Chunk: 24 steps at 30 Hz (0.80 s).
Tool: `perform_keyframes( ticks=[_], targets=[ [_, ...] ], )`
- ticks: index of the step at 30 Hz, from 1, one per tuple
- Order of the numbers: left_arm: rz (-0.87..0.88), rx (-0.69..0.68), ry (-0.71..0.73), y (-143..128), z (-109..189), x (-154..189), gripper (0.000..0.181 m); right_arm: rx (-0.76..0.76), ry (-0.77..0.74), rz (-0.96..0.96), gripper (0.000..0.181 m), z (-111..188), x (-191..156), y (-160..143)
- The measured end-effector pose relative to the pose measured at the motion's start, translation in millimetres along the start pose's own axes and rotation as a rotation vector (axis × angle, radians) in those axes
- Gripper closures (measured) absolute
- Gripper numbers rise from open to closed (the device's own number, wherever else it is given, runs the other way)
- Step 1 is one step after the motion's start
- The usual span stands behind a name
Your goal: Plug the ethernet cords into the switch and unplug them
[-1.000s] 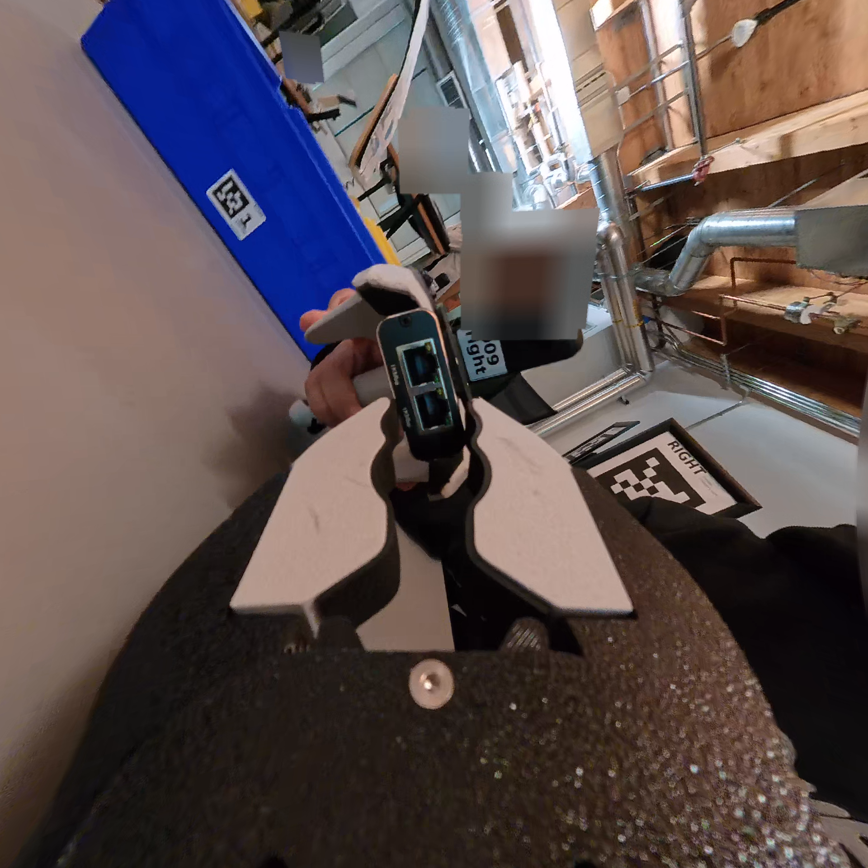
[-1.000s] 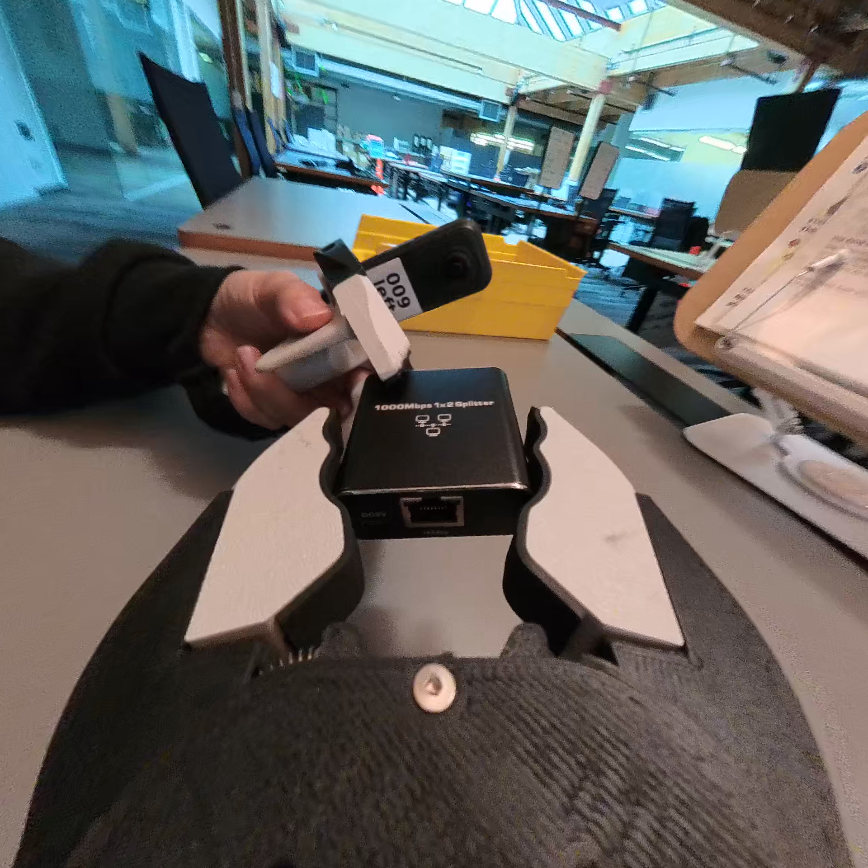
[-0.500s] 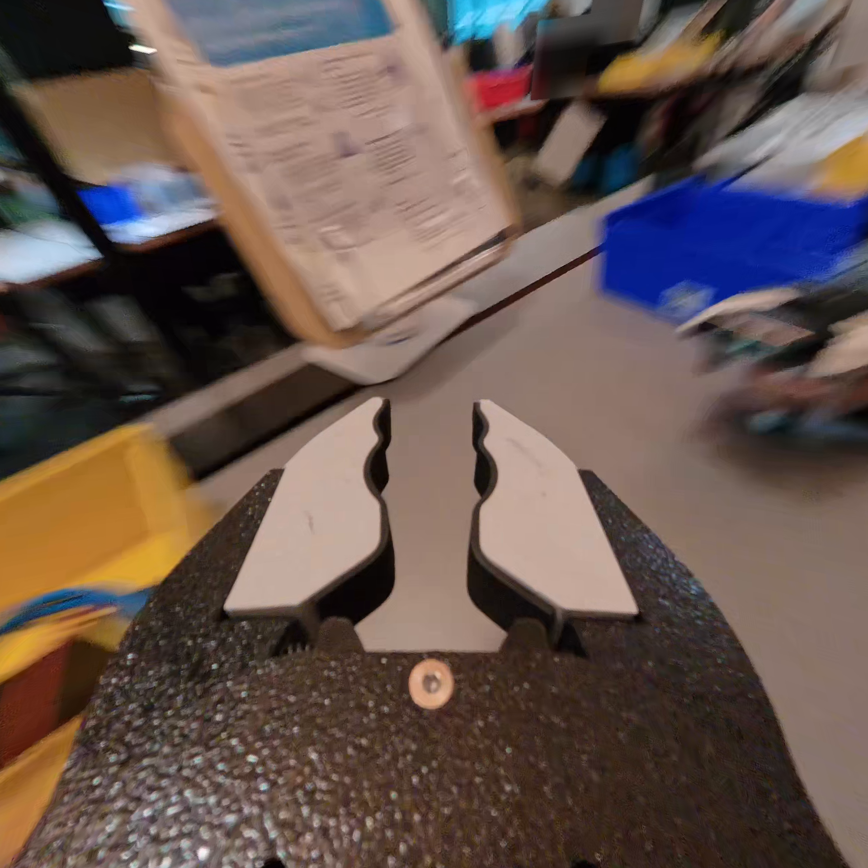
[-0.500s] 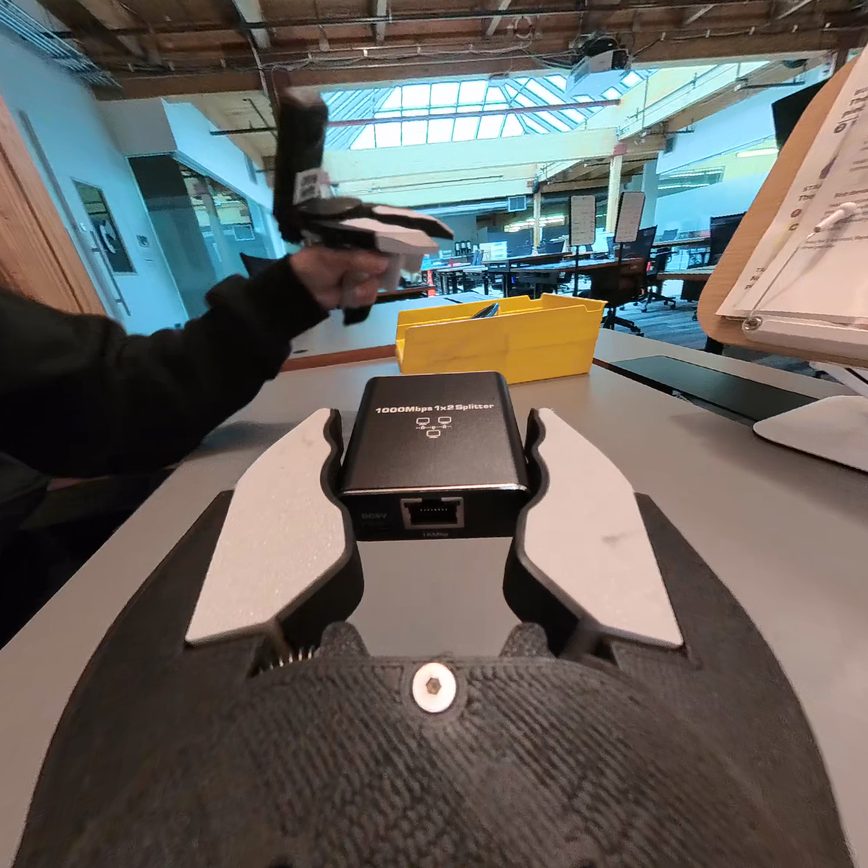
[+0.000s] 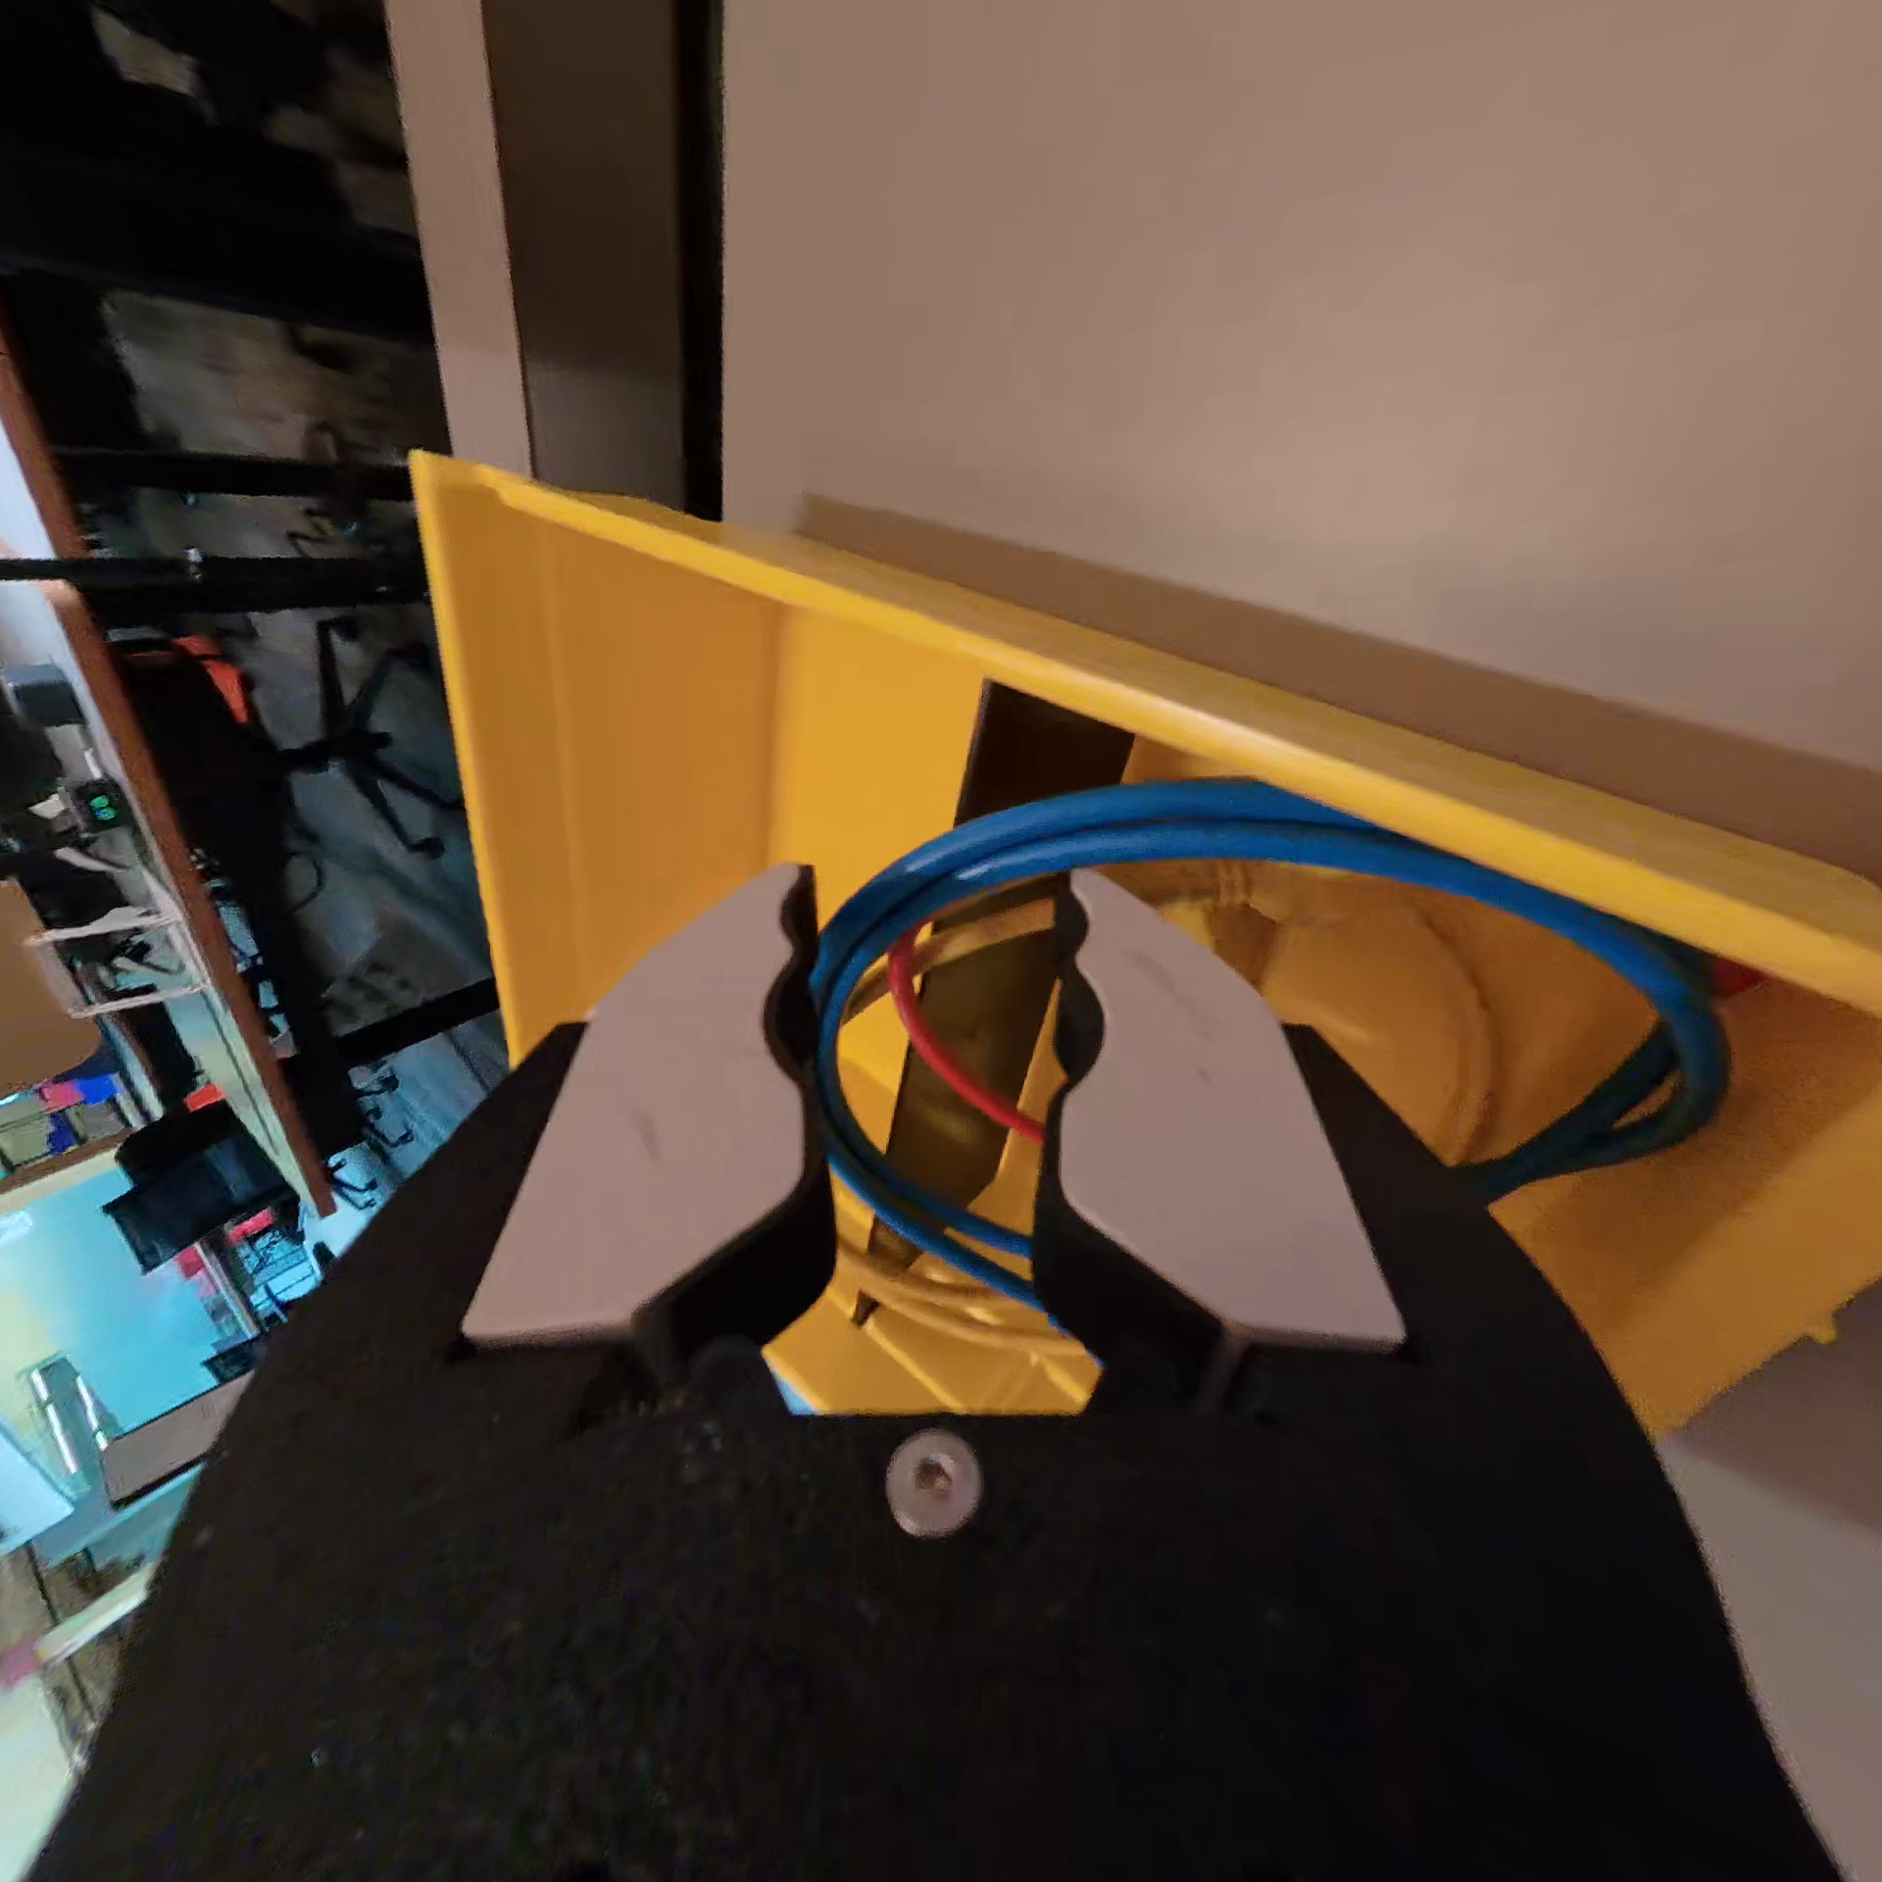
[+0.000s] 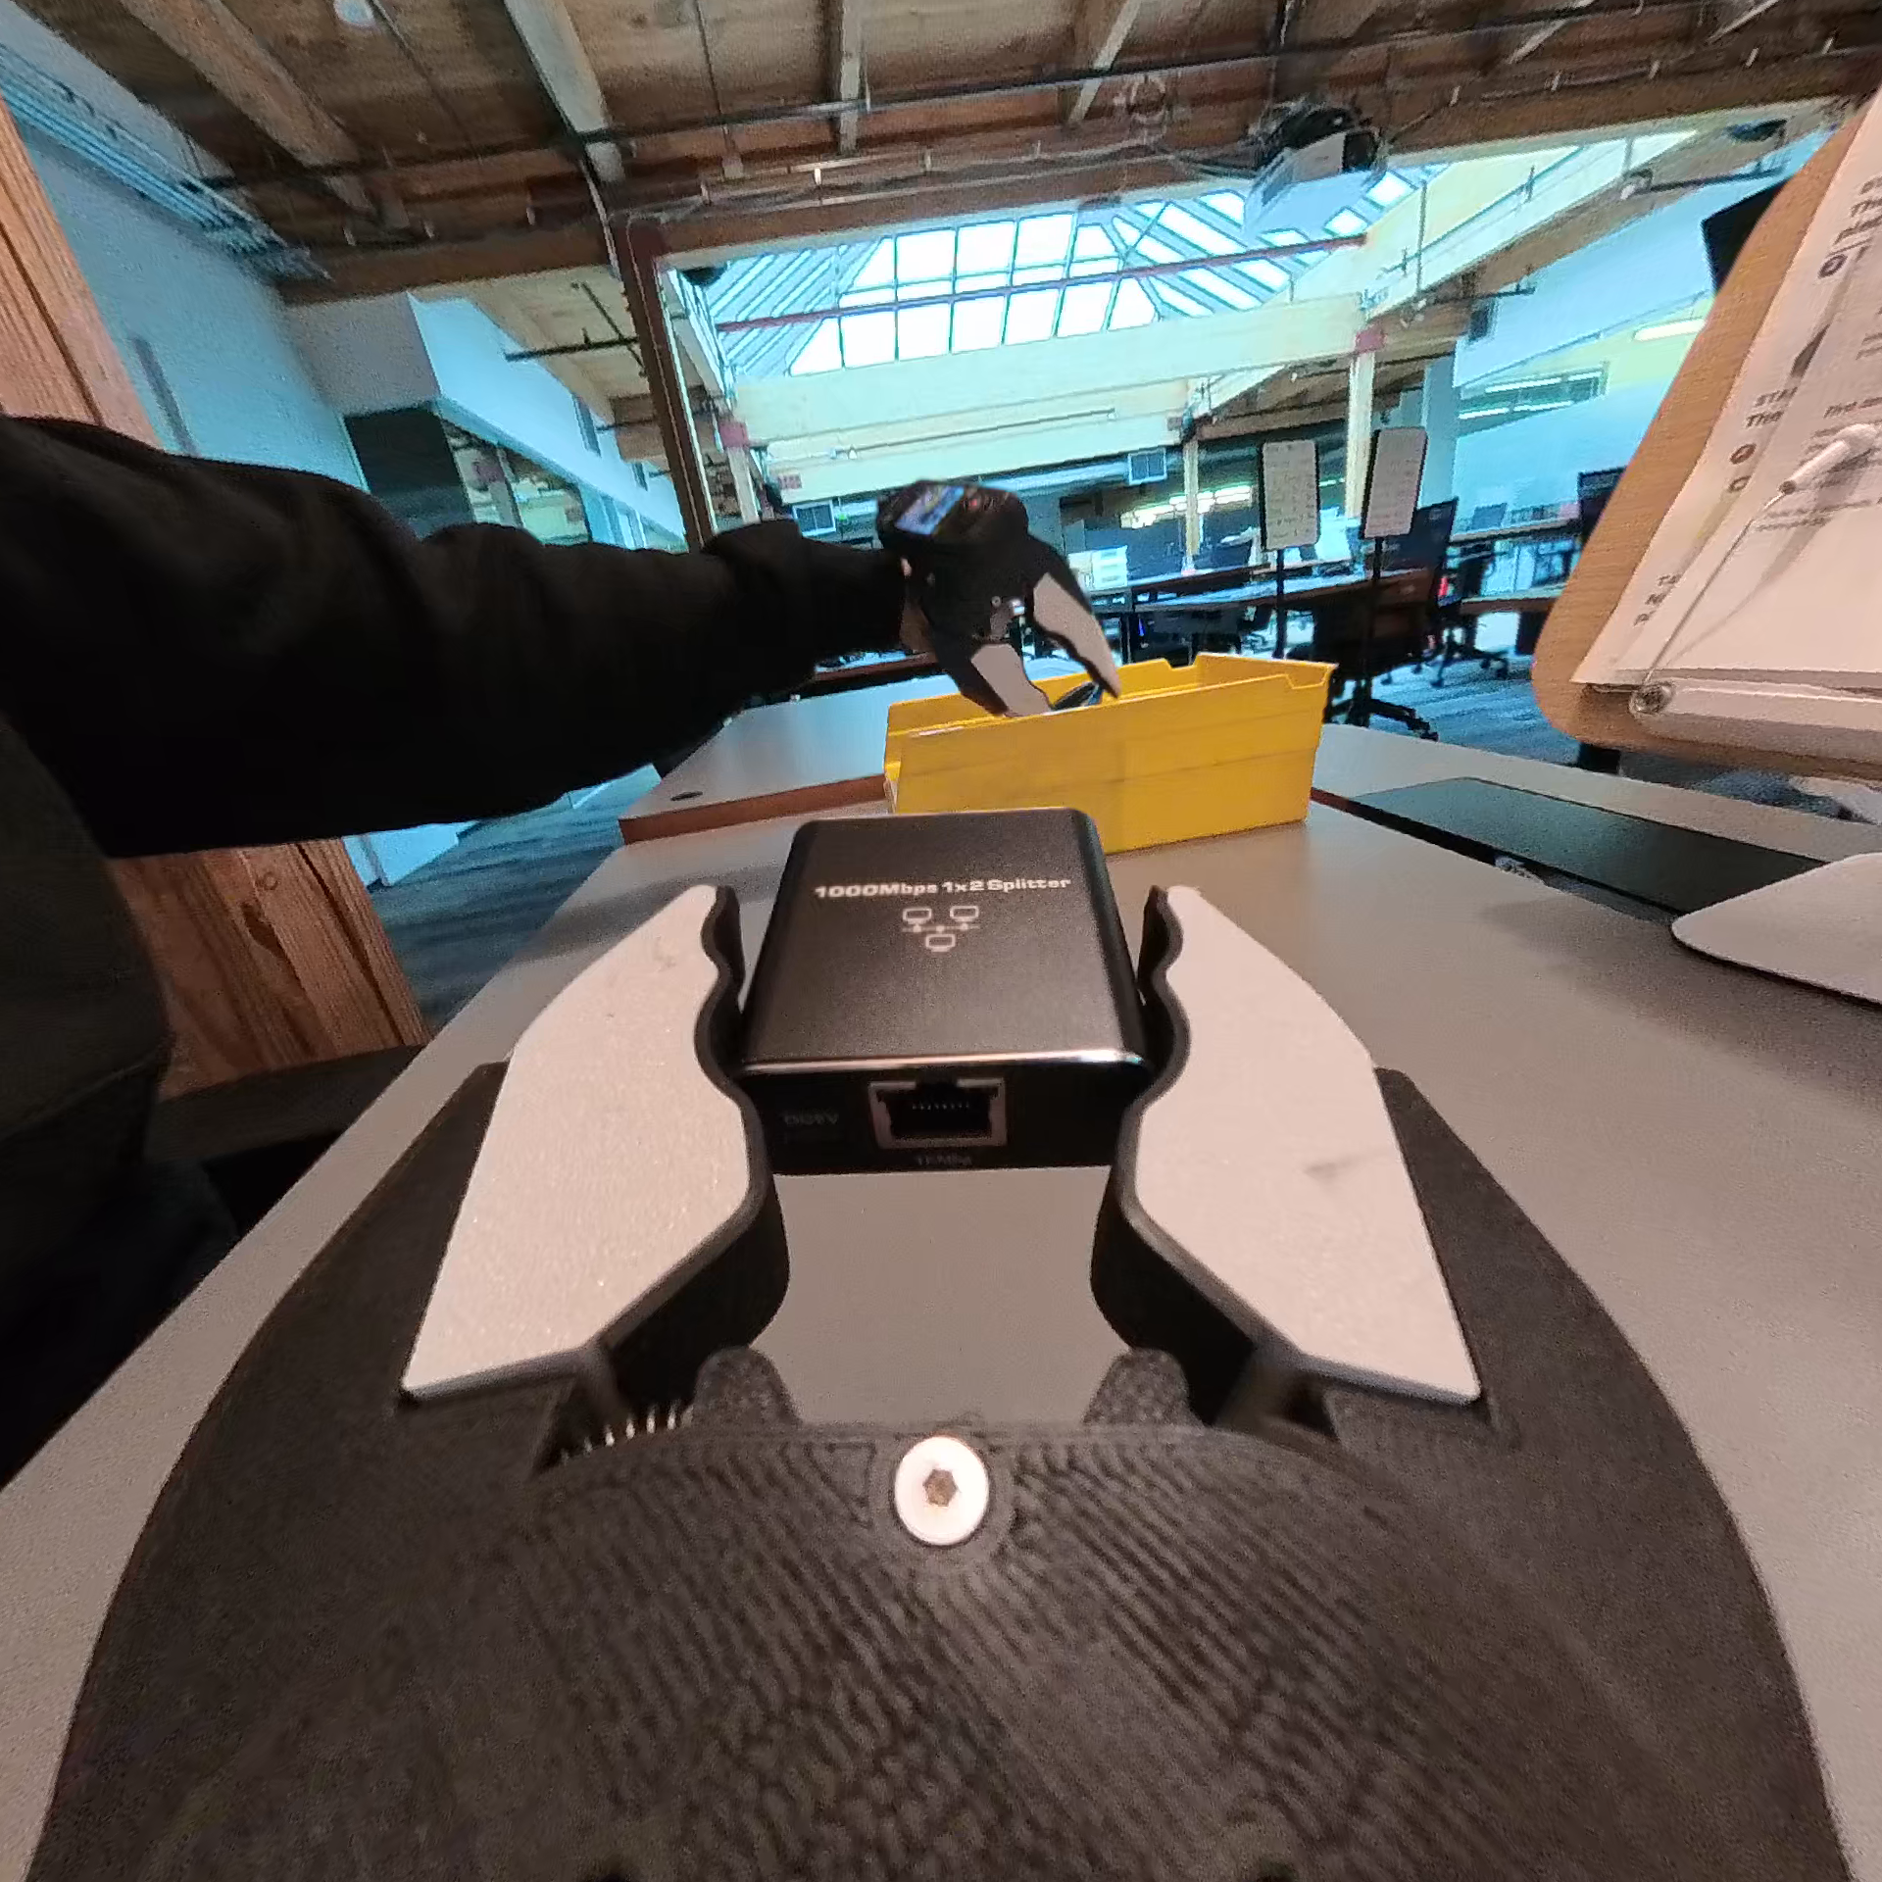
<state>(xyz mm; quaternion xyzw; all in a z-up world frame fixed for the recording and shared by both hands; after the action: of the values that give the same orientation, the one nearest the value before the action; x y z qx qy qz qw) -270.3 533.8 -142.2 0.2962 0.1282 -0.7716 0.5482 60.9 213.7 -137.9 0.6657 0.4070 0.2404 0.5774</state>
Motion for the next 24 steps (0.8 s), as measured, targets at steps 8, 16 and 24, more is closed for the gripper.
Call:
perform_keyframes(
  ticks=[8, 16, 24],
  targets=[
    [0.079, -0.062, 0.124, -20.7, 43.2, -27.7, 0.173, 0.026, 0.002, -0.022, 0.107, 3.0, 2.1, 2.3],
    [0.34, -0.054, 0.185, -43.3, 156.4, -49.7, 0.176, 0.045, -0.003, -0.034, 0.107, 5.1, 3.7, 3.8],
    [0.846, 0.143, -0.105, 22.1, 236.6, -24.7, 0.176, 0.118, 0.034, -0.05, 0.107, 13.0, 2.2, 9.5]
  ],
)
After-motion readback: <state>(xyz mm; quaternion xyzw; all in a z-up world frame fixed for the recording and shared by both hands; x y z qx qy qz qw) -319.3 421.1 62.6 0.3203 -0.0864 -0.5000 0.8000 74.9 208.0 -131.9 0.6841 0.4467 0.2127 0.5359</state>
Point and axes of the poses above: each gripper's, where its closed fingertips meet, z back along the fingers, y out of its top, x = y × z across the jaws, the point moved 4 cm from there along z, back along the fingers, and after that the axes turned 2 degrees about x, right-handed, at the moved point
